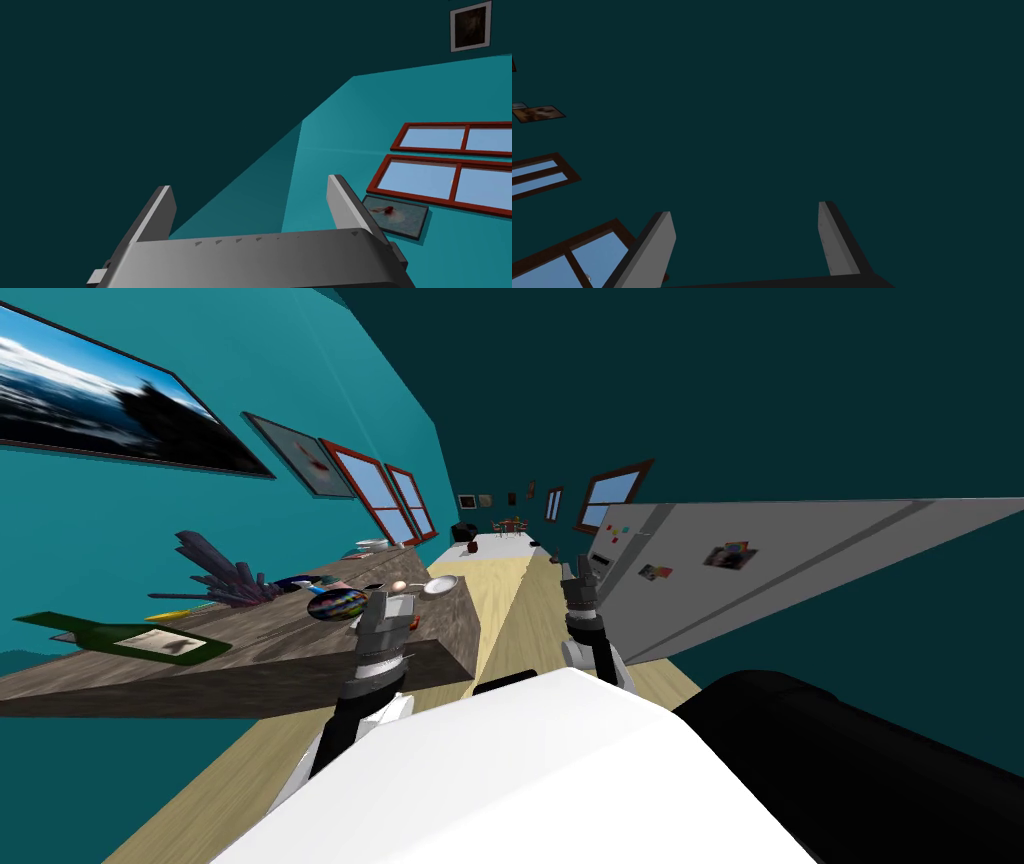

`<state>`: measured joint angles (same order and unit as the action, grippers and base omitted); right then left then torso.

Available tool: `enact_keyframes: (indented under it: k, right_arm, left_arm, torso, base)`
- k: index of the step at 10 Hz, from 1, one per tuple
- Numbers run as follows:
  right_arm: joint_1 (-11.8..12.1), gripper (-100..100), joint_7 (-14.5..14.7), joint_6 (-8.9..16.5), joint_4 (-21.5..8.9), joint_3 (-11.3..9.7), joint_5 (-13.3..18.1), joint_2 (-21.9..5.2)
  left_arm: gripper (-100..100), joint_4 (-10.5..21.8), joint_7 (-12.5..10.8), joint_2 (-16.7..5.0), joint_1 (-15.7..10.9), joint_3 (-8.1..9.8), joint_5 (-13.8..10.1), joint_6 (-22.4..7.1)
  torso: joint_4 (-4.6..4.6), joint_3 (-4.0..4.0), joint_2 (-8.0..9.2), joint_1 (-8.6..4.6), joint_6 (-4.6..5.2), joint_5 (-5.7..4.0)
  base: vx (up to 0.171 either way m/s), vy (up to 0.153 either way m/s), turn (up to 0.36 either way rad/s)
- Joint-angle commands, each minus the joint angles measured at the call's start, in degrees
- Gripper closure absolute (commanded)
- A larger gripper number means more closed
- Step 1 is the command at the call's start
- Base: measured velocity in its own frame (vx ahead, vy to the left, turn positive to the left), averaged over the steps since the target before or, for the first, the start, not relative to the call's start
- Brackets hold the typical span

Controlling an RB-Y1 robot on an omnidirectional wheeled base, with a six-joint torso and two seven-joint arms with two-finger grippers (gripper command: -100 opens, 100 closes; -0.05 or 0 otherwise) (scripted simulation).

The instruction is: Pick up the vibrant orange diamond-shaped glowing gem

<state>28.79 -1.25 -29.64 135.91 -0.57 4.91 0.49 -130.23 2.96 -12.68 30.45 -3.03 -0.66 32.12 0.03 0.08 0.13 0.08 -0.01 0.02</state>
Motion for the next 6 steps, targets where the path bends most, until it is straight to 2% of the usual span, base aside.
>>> enact_keyframes:
  k: [1,2,3,5,6]
  right_arm:
    - [0.0,0,0.0,0.0,0.0,0.0,0.0,0.0]
    - [0.0,0,0.0,0.0,0.0,0.0,0.0,0.0]
    - [0.0,0,0.0,0.0,0.0,0.0,0.0,0.0]
    - [0.0,0,0.0,0.0,0.0,0.0,0.0,0.0]
    - [0.0,0,0.0,0.0,0.0,0.0,0.0,0.0]
  left_arm:
    - [-100,1.5,-0.8,-2.9,-0.2,-0.71,0.7,-1.1]
    - [-100,2.8,-1.3,-4.4,-0.2,-1.64,1.4,-2.0]
    - [-100,2.8,-1.3,-5.5,-0.2,-1.64,1.4,-2.0]
    - [-100,5.5,-2.4,-9.4,-0.3,-3.64,3.0,-4.1]
    - [-100,5.5,-2.4,-10.6,-0.3,-3.64,3.0,-4.1]
  torso:
    - [0.0,0.0,0.0,0.0,0.0,0.0]
    - [0.0,0.0,0.0,-0.01,0.01,0.0]
    - [0.0,0.01,0.02,0.01,0.02,0.0]
    - [0.0,0.0,0.0,-0.01,0.01,0.0]
    - [0.01,0.03,0.06,0.01,0.01,0.0]
  base:
    - [-0.032,0.011,-0.033]
    - [-0.045,0.017,-0.056]
    - [-0.036,0.012,-0.029]
    - [-0.044,0.013,-0.052]
    - [-0.043,0.012,-0.031]
